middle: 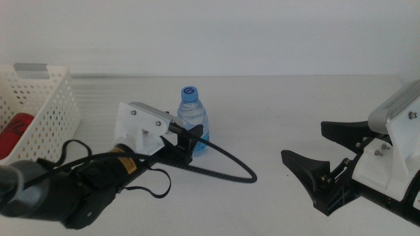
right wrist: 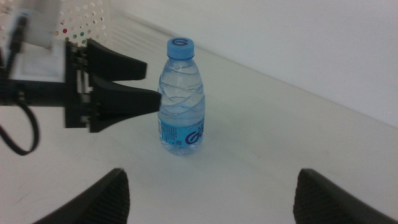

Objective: Use arms to grab the bottles and put them into the dustbin to the left of the table.

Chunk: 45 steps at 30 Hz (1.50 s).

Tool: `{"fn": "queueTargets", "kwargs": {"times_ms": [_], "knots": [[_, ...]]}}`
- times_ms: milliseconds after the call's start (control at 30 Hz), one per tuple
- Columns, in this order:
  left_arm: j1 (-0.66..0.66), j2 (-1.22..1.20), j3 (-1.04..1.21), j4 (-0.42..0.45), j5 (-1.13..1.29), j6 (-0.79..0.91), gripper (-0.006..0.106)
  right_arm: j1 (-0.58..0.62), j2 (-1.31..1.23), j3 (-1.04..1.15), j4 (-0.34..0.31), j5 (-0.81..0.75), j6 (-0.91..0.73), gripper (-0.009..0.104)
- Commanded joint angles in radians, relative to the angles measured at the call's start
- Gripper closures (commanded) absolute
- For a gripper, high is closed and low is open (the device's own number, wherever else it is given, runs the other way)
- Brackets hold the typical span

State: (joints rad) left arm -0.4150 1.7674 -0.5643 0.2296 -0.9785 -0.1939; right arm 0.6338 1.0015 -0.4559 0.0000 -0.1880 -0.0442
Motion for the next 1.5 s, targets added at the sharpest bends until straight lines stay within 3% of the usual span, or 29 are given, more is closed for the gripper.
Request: {"fn": "queueTargets", "kwargs": {"times_ms": [0,633,1100,1200,1300,1467], "knots": [[0.000,-0.007,-0.047,-0.019,-0.080,-0.012,0.011,0.002,-0.012,-0.023,0.000,-0.080,-0.012,0.023],[0.000,0.217,-0.271,-0.053,-0.111,-0.016,0.011,0.002,-0.012,-0.023,0.000,-0.080,-0.012,0.023],[-0.001,0.285,-0.283,-0.039,-0.266,-0.037,0.012,0.002,-0.012,-0.023,0.000,-0.080,-0.012,0.023],[-0.001,0.285,-0.285,-0.050,-0.273,-0.004,0.018,0.002,-0.012,-0.023,0.000,-0.080,-0.012,0.023],[-0.001,0.285,-0.285,-0.051,-0.272,0.017,0.031,0.002,-0.012,-0.023,0.000,-0.080,-0.012,0.023],[-0.001,0.285,-0.284,-0.029,-0.270,0.010,0.067,0.002,-0.012,-0.023,0.000,-0.080,-0.012,0.023]]}}
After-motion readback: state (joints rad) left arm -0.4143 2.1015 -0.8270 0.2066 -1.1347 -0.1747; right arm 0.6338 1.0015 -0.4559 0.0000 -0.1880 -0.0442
